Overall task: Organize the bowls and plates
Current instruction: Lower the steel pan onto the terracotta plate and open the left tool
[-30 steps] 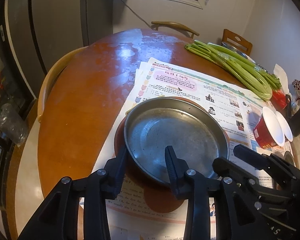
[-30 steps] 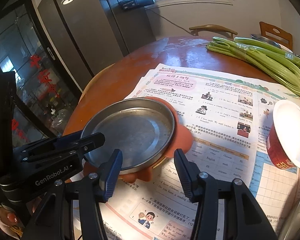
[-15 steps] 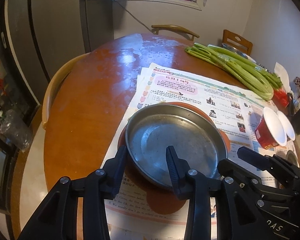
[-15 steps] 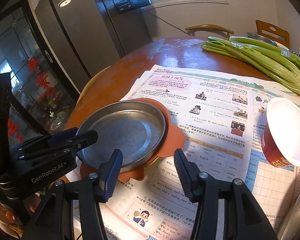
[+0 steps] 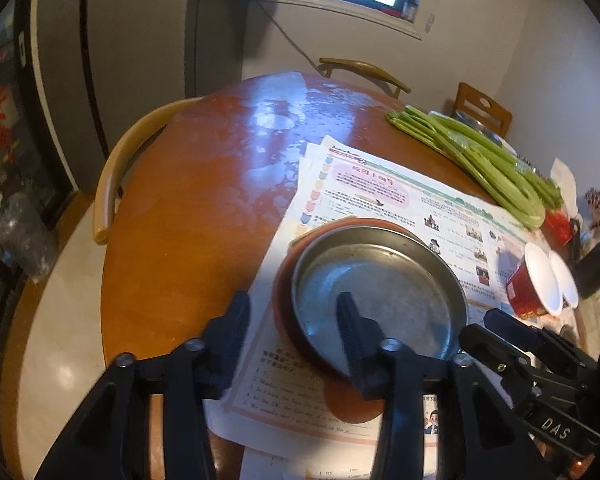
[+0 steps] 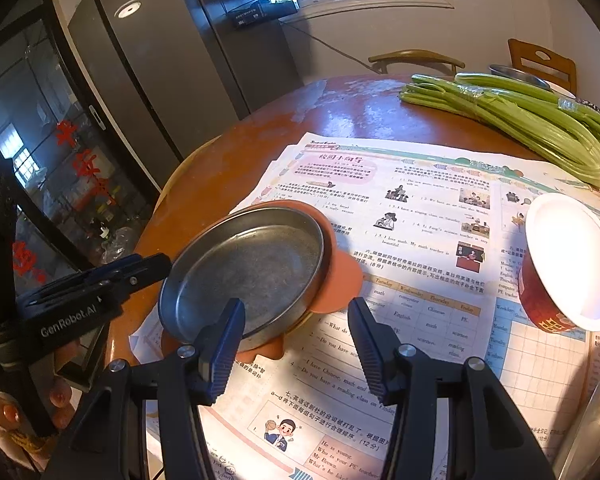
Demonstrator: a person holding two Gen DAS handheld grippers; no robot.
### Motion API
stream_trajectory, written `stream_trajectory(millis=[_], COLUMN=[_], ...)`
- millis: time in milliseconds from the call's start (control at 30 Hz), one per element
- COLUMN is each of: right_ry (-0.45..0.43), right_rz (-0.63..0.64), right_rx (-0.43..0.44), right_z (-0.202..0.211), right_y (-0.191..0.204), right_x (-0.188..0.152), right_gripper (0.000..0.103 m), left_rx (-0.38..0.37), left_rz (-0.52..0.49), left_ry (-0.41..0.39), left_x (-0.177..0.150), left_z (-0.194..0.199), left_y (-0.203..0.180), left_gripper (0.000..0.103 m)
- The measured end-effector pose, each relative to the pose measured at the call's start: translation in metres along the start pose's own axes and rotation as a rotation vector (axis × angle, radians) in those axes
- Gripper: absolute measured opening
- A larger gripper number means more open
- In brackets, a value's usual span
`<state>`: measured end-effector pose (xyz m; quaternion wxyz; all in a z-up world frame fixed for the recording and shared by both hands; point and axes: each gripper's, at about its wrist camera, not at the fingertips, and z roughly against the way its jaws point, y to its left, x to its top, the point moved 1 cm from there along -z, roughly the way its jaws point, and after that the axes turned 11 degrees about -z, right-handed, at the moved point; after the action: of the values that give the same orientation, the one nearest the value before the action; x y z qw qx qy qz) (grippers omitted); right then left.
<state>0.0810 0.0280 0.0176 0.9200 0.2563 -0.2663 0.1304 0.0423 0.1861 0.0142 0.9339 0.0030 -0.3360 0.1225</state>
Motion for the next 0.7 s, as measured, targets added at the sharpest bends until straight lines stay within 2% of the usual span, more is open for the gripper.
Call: stream_trajectory(millis=[33, 200, 700], right_ry=[-0.002, 0.007, 0.062], right_rz=[-0.005, -0.038, -0.115], right_rx=[0.000, -0.001, 0.043], right_z=[0.001, 0.003, -0.005], right_y=[-0.001, -0.012, -0.017], right_x=[0.001, 0.002, 0.001], right_gripper=[0.054, 0.054, 0.056], left_rx=[-0.015, -0.122, -0.226], left_rz=[0.017, 0.099, 0.101], left_ry=[0.002, 0.030, 0.093], left_x=[-0.001, -0.006, -0.010], left_z=[0.000, -0.010, -0.047], left_y=[0.004, 0.020, 0.008], left_gripper=[0.057, 0.058, 0.058])
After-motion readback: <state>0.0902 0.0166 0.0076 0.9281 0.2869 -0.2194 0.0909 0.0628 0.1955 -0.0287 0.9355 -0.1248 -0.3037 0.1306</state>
